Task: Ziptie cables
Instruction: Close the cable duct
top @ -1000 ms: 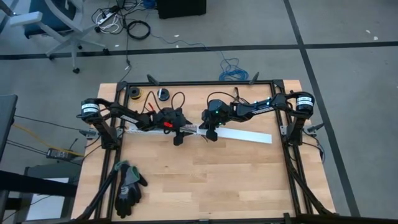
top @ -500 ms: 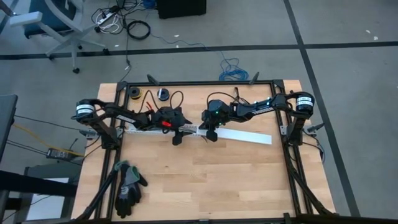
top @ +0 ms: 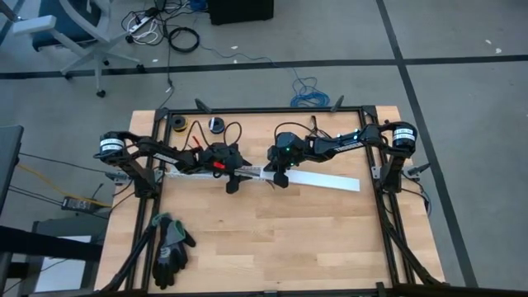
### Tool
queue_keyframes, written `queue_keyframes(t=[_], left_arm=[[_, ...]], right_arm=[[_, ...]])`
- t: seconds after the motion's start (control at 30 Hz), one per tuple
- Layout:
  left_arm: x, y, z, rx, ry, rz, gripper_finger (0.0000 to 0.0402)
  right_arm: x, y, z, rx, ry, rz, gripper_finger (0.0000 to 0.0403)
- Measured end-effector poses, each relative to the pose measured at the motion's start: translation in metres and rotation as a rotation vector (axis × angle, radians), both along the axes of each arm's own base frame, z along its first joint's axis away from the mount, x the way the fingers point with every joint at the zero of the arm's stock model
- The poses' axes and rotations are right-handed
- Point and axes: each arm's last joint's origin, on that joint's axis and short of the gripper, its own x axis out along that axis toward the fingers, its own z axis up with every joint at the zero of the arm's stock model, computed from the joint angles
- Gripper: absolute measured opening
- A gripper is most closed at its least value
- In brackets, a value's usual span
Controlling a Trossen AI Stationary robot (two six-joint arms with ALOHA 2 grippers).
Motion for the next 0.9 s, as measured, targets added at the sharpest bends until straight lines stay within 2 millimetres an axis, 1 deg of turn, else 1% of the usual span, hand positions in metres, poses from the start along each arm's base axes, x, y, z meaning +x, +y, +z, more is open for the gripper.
queue_keyframes(t=[0.2, 0.5, 0.73, 0.9], left_arm=[[-0.004, -0.001, -0.005, 0.0, 0.026, 0.003, 0.0264], [-0.005, 0.0, -0.006, 0.041, 0.045, 0.008, 0.0264], [-0.005, 0.0, -0.016, 0.046, 0.09, 0.005, 0.0263], [-0.006, 0.0, -0.016, 0.047, 0.09, 0.008, 0.0242]], right_arm=[[0.0, 0.0, 0.0, 0.0, 0.001, 0.0, 0.0], [0.0, 0.0, 0.0, 0.0, 0.002, -0.001, 0.0], [0.0, 0.0, 0.0, 0.0, 0.0, -0.001, 0.0], [0.001, 0.0, 0.001, -0.002, -0.01, -0.001, 0.0]])
